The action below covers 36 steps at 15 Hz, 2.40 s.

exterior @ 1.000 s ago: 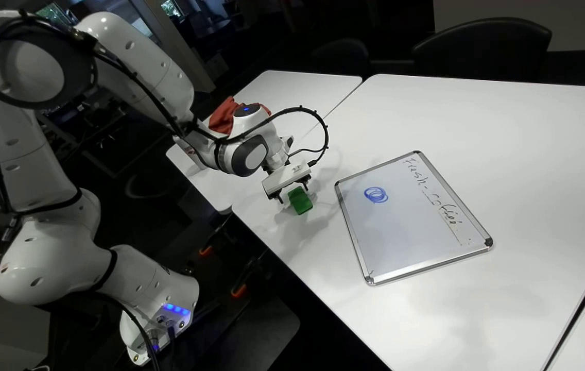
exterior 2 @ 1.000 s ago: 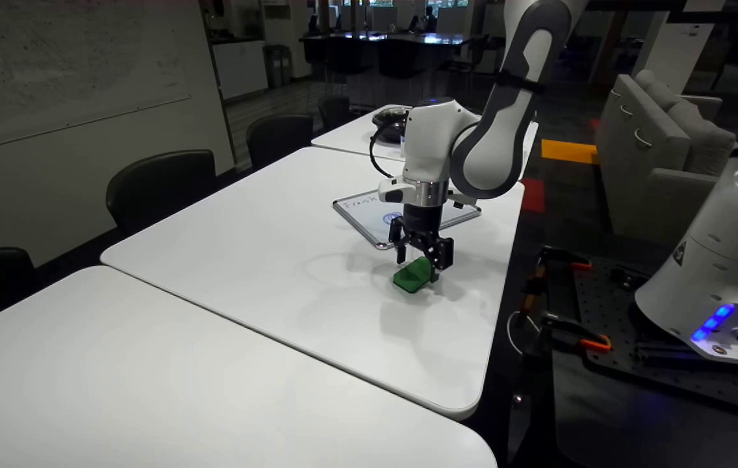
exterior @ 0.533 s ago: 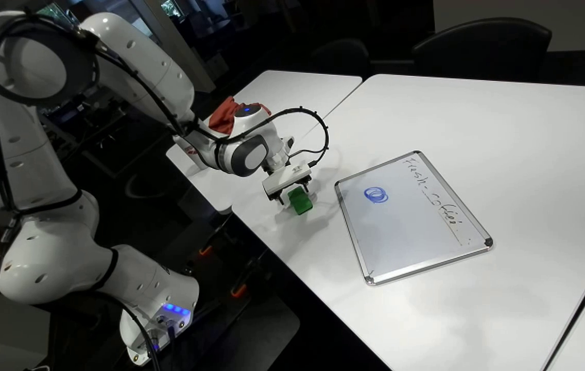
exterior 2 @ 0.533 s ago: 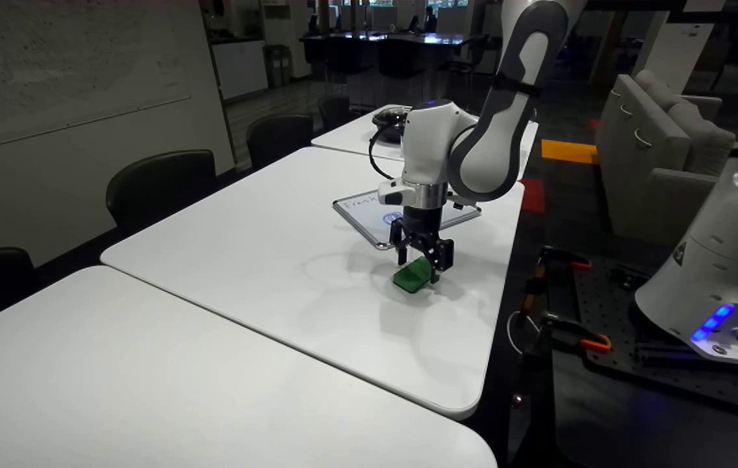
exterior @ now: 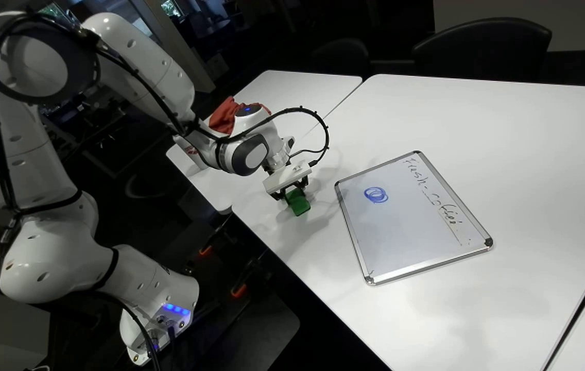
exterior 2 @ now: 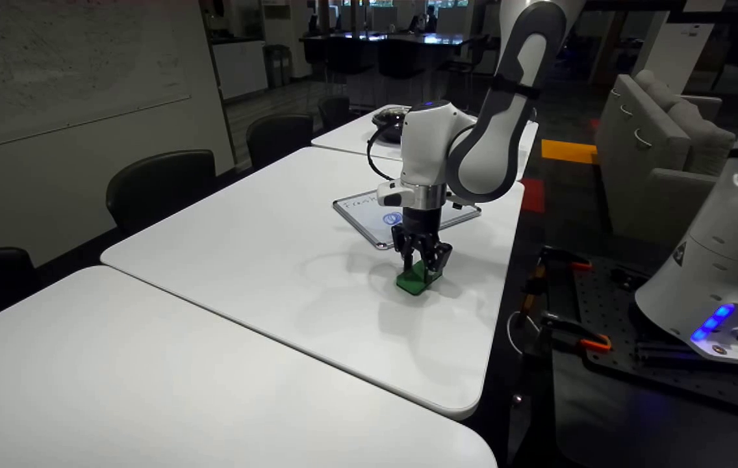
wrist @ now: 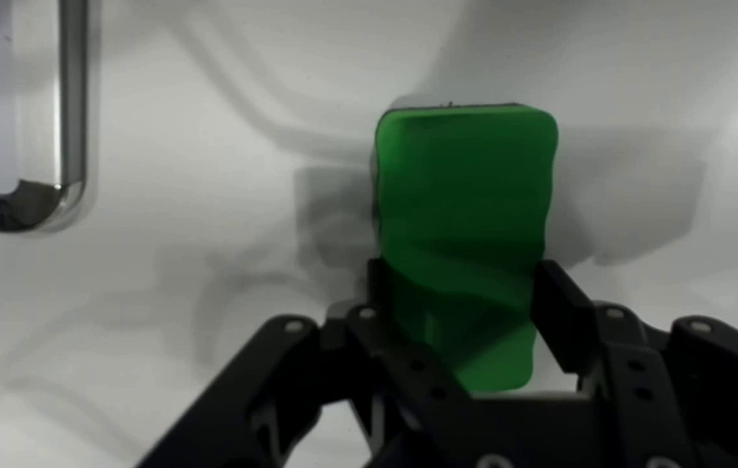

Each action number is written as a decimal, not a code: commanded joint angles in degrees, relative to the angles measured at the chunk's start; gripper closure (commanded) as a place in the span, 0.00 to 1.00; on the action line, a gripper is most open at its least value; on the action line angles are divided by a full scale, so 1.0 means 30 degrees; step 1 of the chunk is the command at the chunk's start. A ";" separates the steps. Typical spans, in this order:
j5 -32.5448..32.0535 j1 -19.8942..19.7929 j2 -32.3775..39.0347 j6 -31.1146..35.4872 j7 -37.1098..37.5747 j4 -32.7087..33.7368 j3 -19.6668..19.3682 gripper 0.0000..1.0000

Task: Pick up the green duster and rub the blue written objects on the white board

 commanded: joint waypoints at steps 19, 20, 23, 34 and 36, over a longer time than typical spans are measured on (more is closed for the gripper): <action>0.6825 -0.4805 -0.3323 -0.0829 -0.1919 0.1758 0.0673 0.71; 0.6425 -0.3915 -0.3515 -0.1215 -0.1772 0.1571 -0.0159 0.71; 0.6793 -0.3466 -0.3216 -0.0630 -0.1934 0.1595 -0.0731 0.46; 0.8483 -0.3035 -0.0216 -0.4318 -0.0942 0.7184 -0.2656 0.71; 0.8594 -0.2985 0.0689 -0.4786 -0.1160 0.8225 -0.2920 0.71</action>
